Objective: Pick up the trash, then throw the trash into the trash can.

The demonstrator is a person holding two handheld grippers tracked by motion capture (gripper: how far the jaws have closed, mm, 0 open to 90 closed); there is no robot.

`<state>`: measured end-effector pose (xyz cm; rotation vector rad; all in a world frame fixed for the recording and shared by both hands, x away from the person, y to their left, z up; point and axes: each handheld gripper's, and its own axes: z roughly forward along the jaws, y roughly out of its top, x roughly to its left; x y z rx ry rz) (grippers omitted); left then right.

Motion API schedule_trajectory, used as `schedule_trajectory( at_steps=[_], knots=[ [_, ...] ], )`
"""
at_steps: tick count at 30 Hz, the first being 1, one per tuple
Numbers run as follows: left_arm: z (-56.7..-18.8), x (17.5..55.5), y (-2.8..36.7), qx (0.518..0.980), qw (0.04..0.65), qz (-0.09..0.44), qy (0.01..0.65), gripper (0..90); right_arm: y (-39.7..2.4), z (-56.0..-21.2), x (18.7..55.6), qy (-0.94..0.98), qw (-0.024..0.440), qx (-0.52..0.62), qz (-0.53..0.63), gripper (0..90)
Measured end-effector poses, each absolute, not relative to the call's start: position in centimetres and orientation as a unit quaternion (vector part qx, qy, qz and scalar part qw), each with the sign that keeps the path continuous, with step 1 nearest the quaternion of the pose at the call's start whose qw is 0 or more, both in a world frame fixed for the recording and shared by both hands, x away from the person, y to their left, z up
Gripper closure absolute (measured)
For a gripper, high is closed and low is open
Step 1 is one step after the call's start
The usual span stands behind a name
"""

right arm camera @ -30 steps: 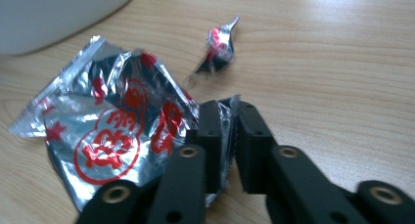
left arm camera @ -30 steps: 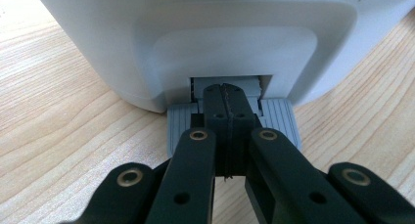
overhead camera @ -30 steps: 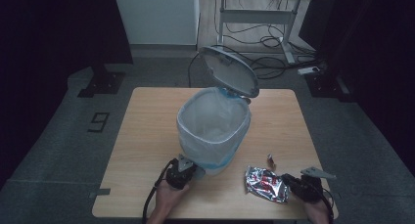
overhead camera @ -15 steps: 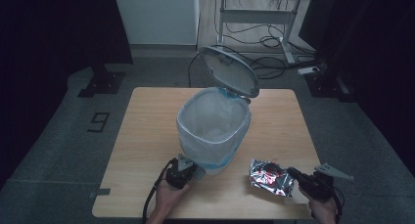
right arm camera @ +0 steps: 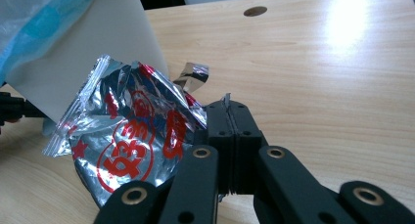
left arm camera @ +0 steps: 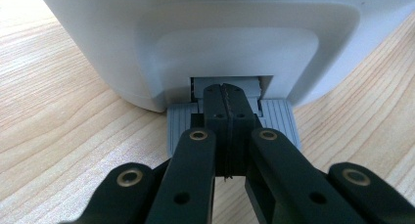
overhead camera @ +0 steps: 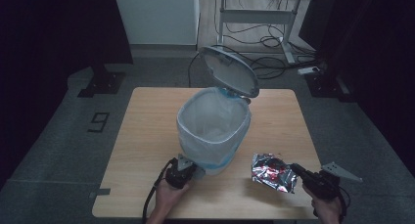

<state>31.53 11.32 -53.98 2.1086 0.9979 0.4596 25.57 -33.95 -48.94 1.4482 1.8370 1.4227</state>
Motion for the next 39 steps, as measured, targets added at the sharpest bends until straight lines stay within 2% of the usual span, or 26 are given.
schedule_trajectory(
  at_steps=[20, 39],
  knots=[
    [-54.0, 31.5, 11.3, 0.822, 0.374, 0.179, 0.390, 90.0, -34.5, -46.7, 24.8, 0.627, 0.214, 0.506, 0.552, 89.2],
    [-54.0, 31.5, 11.3, 0.822, 0.374, 0.178, 0.391, 90.0, -33.3, -42.8, 23.8, 0.612, 0.233, 0.465, 0.596, 89.2]
  ],
)
